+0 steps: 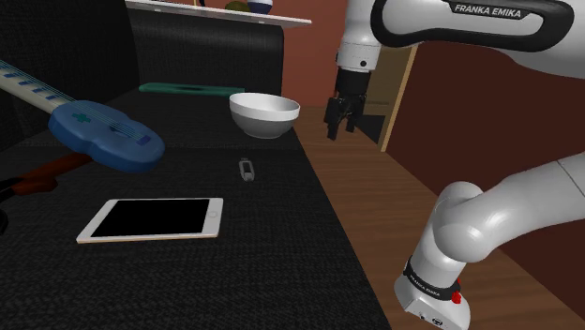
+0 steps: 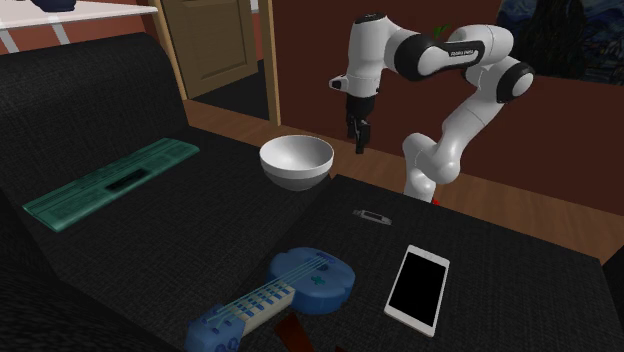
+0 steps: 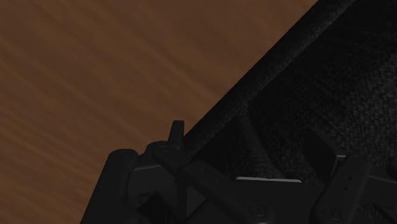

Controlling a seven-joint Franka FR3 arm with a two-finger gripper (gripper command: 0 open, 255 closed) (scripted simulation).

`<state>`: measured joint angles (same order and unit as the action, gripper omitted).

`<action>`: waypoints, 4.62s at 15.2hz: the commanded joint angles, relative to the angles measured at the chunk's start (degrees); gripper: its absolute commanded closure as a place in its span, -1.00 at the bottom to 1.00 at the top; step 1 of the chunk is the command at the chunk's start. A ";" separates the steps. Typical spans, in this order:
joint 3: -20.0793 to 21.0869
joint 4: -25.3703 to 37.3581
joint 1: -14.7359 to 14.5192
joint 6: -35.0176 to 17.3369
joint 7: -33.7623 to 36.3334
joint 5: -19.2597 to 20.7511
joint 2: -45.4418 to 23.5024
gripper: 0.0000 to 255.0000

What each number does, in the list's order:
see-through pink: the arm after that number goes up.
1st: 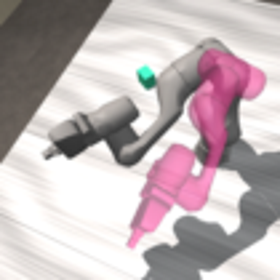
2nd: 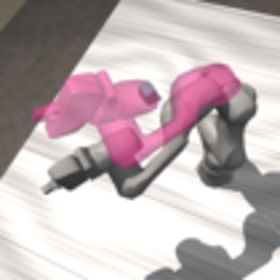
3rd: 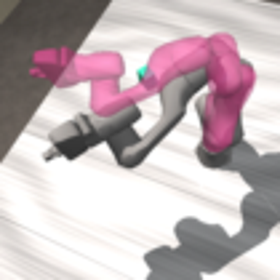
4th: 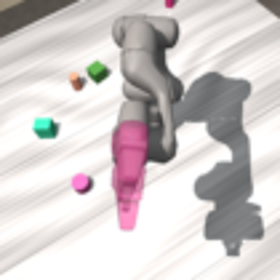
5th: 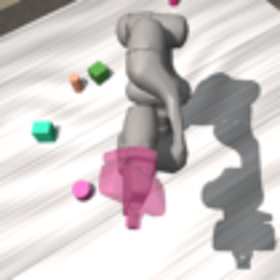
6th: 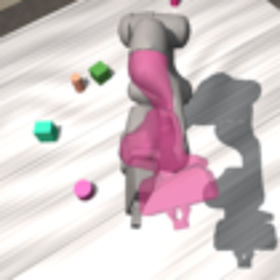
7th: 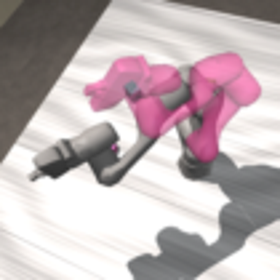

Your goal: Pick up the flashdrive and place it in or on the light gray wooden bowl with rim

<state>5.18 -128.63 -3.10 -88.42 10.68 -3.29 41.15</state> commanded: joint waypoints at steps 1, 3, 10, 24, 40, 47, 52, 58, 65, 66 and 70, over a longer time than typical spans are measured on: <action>2.86 1.55 -0.86 -0.12 3.36 -1.83 -1.47 -1.00; 5.27 3.11 -1.44 -0.35 6.12 -3.21 -3.00 -1.00; 13.59 10.52 -2.92 -1.33 15.96 -6.49 -10.14 -1.00; 27.86 27.34 -4.19 -3.51 33.62 -4.16 -27.73 -1.00; 27.94 22.28 -4.40 -7.82 33.22 -4.66 -26.90 1.00; 27.92 22.27 -4.42 -7.83 33.22 -4.66 -26.90 1.00; 27.91 26.96 -4.23 -3.96 33.66 -4.13 -27.81 1.00; 28.14 33.17 -4.02 0.78 34.40 -3.27 -29.47 1.00; 28.83 41.41 -3.94 6.57 35.65 -1.84 -32.29 1.00; 28.98 42.69 -3.96 7.43 35.87 -1.59 -32.79 1.00; 29.70 48.18 -4.13 10.99 36.89 -0.37 -35.06 1.00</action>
<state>34.70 -81.97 -7.20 -78.38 47.34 -4.03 6.78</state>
